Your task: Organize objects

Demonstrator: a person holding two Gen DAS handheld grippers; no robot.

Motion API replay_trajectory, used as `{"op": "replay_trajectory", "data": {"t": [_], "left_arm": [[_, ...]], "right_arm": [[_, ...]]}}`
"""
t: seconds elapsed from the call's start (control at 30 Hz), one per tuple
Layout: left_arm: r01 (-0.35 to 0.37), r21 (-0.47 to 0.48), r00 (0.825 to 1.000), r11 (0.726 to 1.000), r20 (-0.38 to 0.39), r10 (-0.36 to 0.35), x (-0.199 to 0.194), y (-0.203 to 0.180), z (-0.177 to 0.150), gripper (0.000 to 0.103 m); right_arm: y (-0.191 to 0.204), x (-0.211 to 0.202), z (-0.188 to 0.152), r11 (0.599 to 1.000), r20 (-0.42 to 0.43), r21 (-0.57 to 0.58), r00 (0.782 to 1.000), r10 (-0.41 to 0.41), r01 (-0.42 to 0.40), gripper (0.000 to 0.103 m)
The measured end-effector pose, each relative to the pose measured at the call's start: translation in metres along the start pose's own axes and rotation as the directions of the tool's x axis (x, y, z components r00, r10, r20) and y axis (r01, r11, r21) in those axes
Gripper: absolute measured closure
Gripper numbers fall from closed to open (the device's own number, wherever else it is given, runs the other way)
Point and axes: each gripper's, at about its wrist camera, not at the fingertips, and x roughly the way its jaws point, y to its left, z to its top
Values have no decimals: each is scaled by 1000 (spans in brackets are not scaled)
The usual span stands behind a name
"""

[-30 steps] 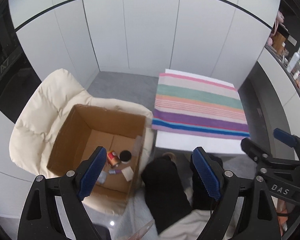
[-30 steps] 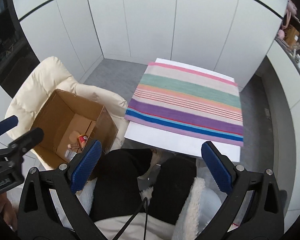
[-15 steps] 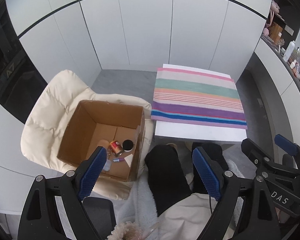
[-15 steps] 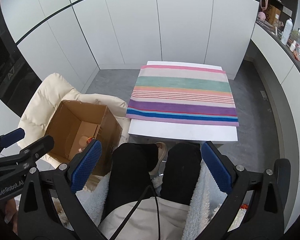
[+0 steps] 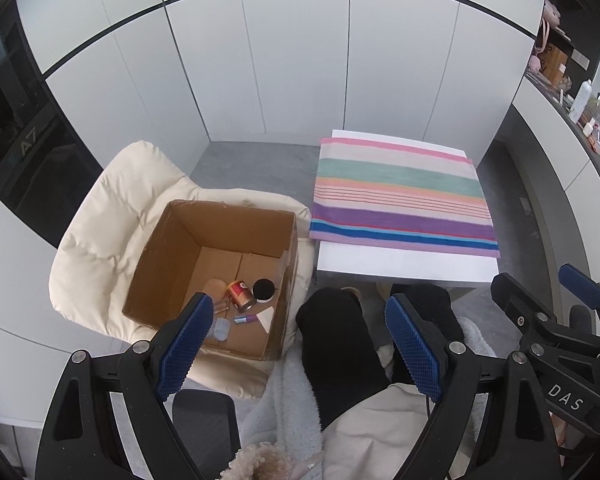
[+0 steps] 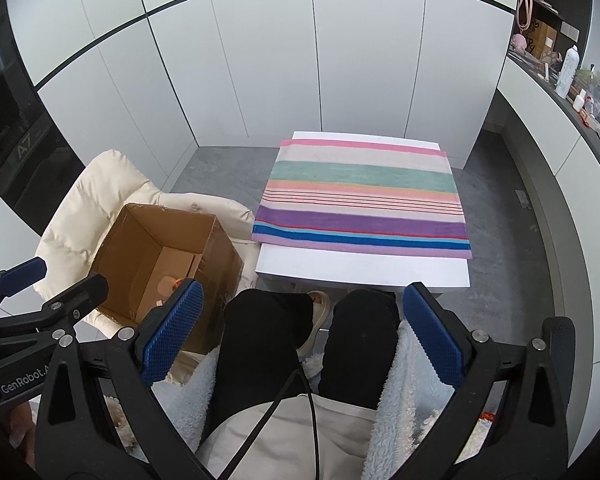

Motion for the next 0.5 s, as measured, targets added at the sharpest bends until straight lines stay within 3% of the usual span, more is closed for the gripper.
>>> {"op": "replay_trajectory", "data": {"t": [0.5], "left_arm": [[4,10,1000,1000,-12,-4,5,-3,-1,14]], "right_arm": [[-2,3,-2,1000,-3,6,1000,-4,4,2]]}}
